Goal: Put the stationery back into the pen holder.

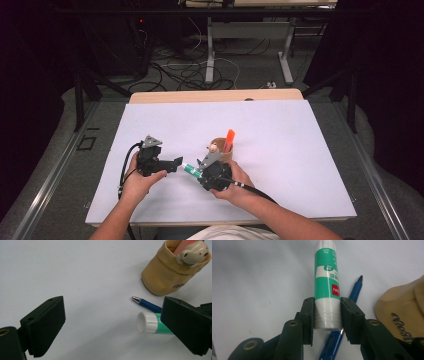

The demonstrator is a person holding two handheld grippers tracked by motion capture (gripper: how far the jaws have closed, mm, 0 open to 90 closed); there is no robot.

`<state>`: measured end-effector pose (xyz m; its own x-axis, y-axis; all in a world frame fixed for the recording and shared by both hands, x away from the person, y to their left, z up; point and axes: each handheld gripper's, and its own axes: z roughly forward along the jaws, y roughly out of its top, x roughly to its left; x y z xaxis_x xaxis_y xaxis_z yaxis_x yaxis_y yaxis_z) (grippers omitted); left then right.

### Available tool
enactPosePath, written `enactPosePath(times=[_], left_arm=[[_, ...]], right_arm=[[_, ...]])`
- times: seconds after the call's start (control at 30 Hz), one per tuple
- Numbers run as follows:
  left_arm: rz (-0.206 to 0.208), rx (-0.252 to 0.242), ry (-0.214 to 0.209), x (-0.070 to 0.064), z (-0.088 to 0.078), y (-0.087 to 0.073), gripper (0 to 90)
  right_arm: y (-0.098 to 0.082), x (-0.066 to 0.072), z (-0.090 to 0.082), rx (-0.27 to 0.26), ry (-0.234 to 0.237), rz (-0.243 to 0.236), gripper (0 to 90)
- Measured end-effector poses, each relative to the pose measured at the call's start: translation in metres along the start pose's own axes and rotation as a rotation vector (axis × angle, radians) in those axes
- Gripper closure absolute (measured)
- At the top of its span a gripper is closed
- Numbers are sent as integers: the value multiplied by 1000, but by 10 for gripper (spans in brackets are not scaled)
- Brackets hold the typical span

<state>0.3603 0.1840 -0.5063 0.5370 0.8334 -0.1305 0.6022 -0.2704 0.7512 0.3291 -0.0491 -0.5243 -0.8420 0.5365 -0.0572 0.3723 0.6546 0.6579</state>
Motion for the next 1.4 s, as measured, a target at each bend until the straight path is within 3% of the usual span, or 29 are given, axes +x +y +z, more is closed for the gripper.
enactPosePath(times=[0.2,0.3,0.53,0.7,0.9,1.13,1.3,1.4], left_arm=[[1,3,-11,-1,-1,1,68],[9,3,-12,-2,-1,1,71],[26,25,-33,-5,0,2,74],[44,32,-50,-8,0,4,81],[59,45,-77,-13,0,6,92],[93,98,-107,-19,-1,11,92],[122,101,-132,-26,0,15,72],[146,108,-124,-32,0,18,71]], right_arm=[[-4,-1,-11,-5,-78,-155,649],[-5,-2,-17,-4,-94,-219,649],[-7,-5,-33,4,-132,-337,649],[-10,-9,-44,22,-150,-388,649],[-19,-17,-53,41,-135,-453,649],[-26,-23,-65,48,-163,-607,649],[-28,-26,-73,67,-177,-702,649],[-27,-26,-76,96,-184,-762,649]])
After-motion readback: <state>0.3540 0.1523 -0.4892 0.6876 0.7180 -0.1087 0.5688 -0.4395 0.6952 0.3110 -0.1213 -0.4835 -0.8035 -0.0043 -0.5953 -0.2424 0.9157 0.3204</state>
